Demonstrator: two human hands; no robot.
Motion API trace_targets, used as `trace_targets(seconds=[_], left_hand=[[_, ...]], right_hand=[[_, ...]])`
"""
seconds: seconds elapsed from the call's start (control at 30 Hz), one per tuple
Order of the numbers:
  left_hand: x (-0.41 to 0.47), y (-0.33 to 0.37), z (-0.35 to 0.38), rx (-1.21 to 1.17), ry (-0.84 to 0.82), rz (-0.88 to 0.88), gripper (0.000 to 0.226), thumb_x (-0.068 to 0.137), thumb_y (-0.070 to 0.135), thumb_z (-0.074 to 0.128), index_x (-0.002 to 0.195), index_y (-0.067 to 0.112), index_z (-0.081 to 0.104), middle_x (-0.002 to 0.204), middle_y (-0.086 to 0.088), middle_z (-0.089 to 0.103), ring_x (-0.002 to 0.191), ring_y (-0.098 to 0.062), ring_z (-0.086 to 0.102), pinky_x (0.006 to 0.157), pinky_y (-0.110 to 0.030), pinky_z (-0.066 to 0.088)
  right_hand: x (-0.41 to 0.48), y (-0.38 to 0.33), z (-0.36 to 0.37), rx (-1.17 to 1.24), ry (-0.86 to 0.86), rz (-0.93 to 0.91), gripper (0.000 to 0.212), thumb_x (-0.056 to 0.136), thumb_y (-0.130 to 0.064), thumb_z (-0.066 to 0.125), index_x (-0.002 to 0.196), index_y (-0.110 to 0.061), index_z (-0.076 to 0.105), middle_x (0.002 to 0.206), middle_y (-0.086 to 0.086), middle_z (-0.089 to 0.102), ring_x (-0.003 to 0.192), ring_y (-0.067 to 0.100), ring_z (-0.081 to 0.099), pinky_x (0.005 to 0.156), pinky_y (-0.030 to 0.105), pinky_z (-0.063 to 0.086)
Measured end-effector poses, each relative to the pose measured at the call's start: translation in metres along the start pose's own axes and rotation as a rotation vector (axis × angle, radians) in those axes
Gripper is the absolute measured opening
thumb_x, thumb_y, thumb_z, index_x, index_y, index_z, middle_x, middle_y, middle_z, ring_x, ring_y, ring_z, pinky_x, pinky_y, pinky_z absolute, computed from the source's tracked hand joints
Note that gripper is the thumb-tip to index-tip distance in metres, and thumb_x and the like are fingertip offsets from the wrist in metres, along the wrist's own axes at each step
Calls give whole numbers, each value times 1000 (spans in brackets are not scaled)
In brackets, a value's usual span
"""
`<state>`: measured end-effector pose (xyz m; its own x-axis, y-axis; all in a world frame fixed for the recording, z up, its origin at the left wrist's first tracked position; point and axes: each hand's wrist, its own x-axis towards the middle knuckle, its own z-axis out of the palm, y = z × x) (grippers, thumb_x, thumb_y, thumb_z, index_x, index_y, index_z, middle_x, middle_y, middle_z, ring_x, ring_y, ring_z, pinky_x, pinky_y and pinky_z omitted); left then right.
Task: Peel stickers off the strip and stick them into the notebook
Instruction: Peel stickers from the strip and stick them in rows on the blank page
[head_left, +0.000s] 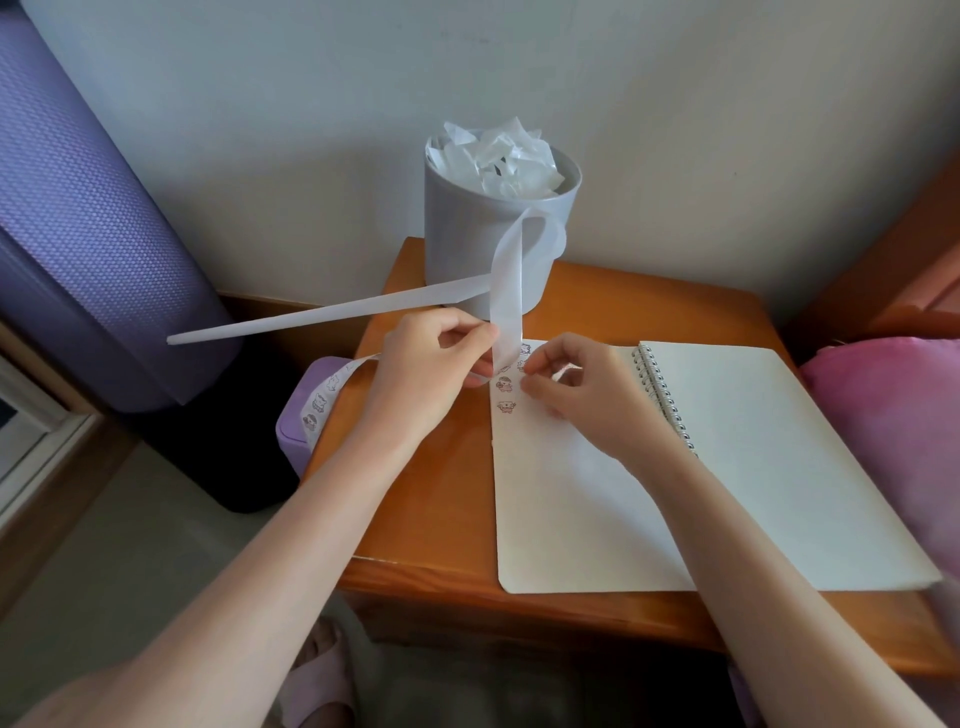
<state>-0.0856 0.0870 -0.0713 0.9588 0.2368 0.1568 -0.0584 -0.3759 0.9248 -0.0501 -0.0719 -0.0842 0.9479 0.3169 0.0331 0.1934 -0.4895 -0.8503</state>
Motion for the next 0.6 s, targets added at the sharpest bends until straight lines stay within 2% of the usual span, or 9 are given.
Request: trace_targets(seconds=[0.1,0.17,0.27,0.37,0.5,0.6], left_hand=[[0,1,1,-12,2,5,10,91,30,56,95,24,63,80,13,63,72,-4,66,56,-5,49],[1,2,1,-44,5,-2,11,91,29,56,97,22,63,84,10,65,74,-6,67,57,-8,52],[1,2,1,-79,3,-16,12,92,27,56,98,20,63,84,8,67,74,-4,68,56,-13,54],[1,1,1,-113,17,-19,11,92,26,56,96,19,63,83,4,69,71,-6,69,58,-17,56],[1,2,1,-117,28,-17,13,92,26,57,98,17,64,86,-1,71,70,-11,70,62,-21,58],[1,2,1,-117,24,-14,14,92,27,56,99,18,64,89,1,71,72,-8,70,62,-20,58]], right_hand=[[-2,-8,-4,62,35,-85,10,88,-16,63,93,-25,61,95,-11,66,77,12,61,63,23,48],[-4,-14,-4,108,35,-142,14,89,-12,62,100,-20,63,98,-8,68,86,11,63,70,26,51],[-7,-19,-4,153,35,-195,19,88,0,58,102,-12,62,93,-1,71,84,9,65,68,28,50],[-7,-21,-5,188,44,-205,20,86,-7,66,104,-11,59,88,3,72,79,10,66,68,36,51],[-6,-19,-5,148,63,-210,25,79,-16,74,100,-16,60,82,1,72,76,15,66,70,43,52],[-5,-18,-5,164,77,-205,24,78,-14,75,96,-17,59,78,4,71,71,18,65,67,42,52]])
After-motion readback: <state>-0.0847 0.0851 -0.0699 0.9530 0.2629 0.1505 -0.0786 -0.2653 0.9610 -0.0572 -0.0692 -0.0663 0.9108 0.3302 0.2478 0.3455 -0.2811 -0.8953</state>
